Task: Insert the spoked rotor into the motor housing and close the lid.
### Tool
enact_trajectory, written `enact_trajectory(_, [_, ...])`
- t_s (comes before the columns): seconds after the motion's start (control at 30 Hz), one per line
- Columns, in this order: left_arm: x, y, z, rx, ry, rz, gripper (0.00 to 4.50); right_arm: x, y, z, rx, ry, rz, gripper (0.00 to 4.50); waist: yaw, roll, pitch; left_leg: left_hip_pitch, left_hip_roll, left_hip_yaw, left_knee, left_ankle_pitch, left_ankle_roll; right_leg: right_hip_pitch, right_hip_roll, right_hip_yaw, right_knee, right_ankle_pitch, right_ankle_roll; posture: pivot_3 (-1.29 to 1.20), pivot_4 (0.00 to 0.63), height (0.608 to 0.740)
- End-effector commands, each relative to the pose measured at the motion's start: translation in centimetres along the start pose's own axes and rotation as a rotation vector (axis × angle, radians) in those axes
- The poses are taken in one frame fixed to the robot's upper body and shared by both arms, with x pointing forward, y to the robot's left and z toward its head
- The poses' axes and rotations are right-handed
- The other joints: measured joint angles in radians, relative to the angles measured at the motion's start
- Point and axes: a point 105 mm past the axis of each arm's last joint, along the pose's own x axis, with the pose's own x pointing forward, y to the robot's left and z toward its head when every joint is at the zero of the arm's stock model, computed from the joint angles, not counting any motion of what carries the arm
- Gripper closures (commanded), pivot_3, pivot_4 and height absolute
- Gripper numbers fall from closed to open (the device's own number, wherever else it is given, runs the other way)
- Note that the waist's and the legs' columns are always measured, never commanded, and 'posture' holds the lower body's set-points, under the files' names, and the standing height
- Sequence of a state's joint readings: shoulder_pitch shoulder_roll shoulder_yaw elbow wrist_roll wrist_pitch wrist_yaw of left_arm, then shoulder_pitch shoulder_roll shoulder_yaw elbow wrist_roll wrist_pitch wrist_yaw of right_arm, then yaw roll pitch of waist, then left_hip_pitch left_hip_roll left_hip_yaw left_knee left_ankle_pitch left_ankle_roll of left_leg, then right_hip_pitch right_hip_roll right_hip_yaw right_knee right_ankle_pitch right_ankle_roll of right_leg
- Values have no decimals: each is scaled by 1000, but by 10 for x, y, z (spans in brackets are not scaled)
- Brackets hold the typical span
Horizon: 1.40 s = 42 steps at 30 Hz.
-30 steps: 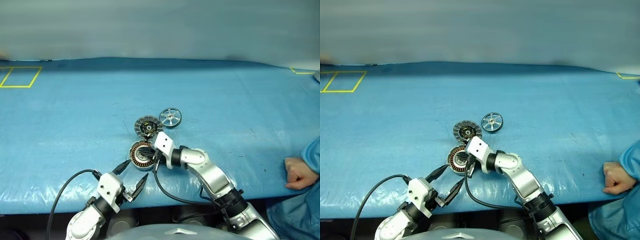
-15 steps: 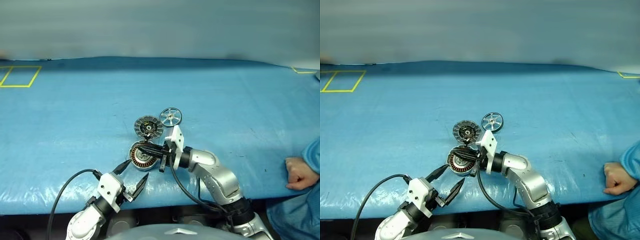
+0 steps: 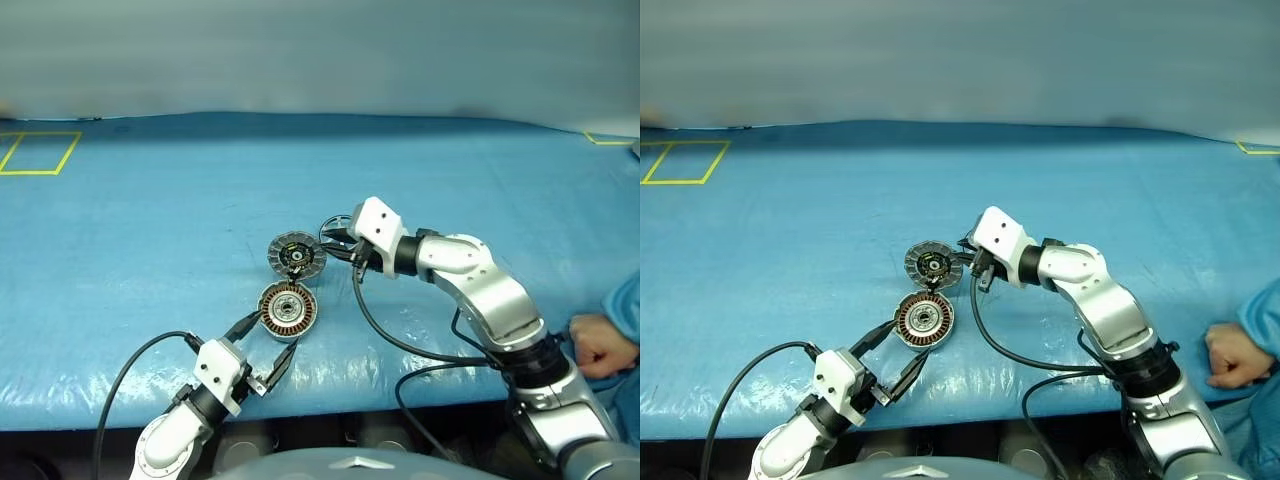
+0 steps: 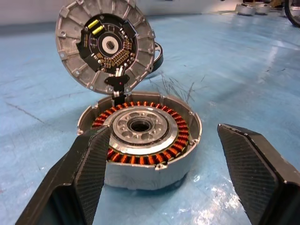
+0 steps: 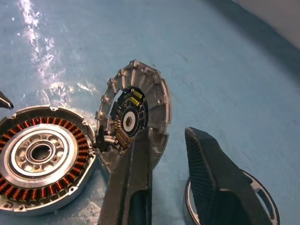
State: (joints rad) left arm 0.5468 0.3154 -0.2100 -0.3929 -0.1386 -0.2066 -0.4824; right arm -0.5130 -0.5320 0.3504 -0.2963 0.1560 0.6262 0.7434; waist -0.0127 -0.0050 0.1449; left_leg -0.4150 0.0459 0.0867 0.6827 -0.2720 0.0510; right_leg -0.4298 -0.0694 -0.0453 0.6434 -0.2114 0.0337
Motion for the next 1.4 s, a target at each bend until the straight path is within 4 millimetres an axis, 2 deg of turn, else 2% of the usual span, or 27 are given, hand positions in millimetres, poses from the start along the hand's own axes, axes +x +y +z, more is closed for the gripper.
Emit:
enact_trajectory(0.03, [3,-4,5,-8,-38,-13,604,4,-24,-2,-67,93,-62,2203,0,0,0,0,0,0,0,0,0,0,0,0,0,0,0,0,150,740])
enact_trajectory(0.17, [5,-6,6,6,-49,-14,604,8,-43,-6,-85,157,-49,919,1,0,0,0,0,0,1,0,0,-1,0,0,0,0,0,0,150,740])
enact_trajectory(0.33, [5,-12,11,-36,-88,-15,604,11,-61,-1,-91,167,-66,919,1,0,0,-2,0,1,0,0,1,0,0,0,0,1,1,0,150,740])
enact_trajectory(0.47, [2,-20,20,-41,-117,-31,604,9,-58,-1,-107,188,-13,919,0,0,0,-2,0,1,0,-1,1,0,0,1,0,1,1,0,150,740])
enact_trajectory(0.6, [1,-24,18,-38,-105,-38,604,7,-61,4,-77,166,-11,919,0,1,1,-2,0,1,1,-1,1,0,0,0,0,0,1,0,150,740])
enact_trajectory(0.77, [1,-24,17,-45,-100,-40,604,2,-63,6,-127,177,-16,919,0,1,1,-1,0,1,0,-1,1,0,0,1,0,1,1,0,150,740])
enact_trajectory(0.93, [1,-23,18,-39,-101,-48,604,4,-57,-3,-116,204,3,919,0,1,1,-1,0,1,1,-1,1,0,0,1,0,1,1,0,150,740])
enact_trajectory(1.4, [1,-23,18,-37,-95,-67,604,-7,-29,1,-21,125,65,919,-1,1,1,-1,0,1,1,-1,1,0,0,1,0,1,1,0,150,740])
